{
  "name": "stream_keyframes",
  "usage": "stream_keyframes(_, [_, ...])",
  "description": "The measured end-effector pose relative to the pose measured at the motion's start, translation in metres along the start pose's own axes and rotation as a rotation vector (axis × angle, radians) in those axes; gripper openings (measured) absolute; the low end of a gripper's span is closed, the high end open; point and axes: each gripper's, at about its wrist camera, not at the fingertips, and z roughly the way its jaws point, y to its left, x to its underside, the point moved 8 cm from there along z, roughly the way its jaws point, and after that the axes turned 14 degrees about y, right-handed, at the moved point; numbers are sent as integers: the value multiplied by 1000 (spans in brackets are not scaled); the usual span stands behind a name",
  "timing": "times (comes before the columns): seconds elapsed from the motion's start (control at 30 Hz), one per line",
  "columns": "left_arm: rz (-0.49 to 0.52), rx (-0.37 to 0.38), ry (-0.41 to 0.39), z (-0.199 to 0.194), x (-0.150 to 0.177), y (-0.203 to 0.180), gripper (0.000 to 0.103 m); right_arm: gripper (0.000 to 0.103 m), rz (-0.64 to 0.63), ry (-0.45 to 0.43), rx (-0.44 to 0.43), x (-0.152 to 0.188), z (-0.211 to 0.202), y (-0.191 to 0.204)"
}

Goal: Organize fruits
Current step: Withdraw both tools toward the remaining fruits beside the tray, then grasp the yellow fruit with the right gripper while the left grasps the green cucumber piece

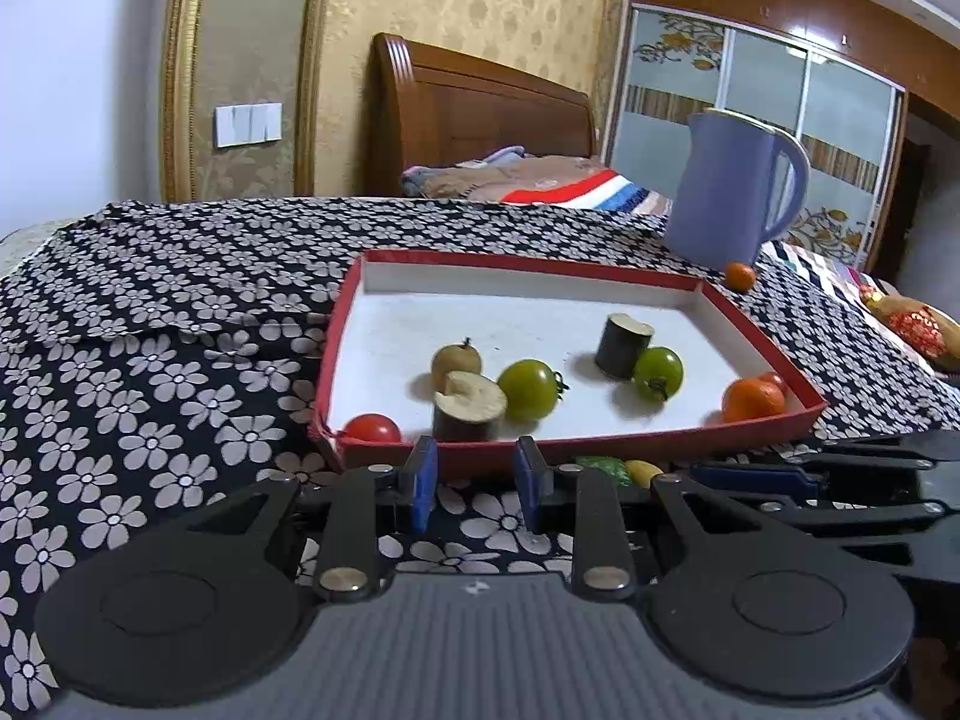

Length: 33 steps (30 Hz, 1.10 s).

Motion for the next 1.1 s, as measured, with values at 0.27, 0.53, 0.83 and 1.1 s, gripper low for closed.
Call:
stream_keyframes(0.27, [7, -4, 2, 1, 0, -1, 27, 38, -7, 44, 18, -14, 24, -2])
stream_keyframes(0.53, [25, 6, 10, 2, 2, -5, 27, 3, 41, 3, -11, -13, 11, -10])
stream_keyframes(0.83, [17, 21, 5, 0, 2, -4, 27, 36, 36, 29, -3, -8, 15, -12])
stream_keyframes(1.1, [15, 17, -3, -2, 2, -2, 27, 42, -33, 74, 20, -14, 35, 10])
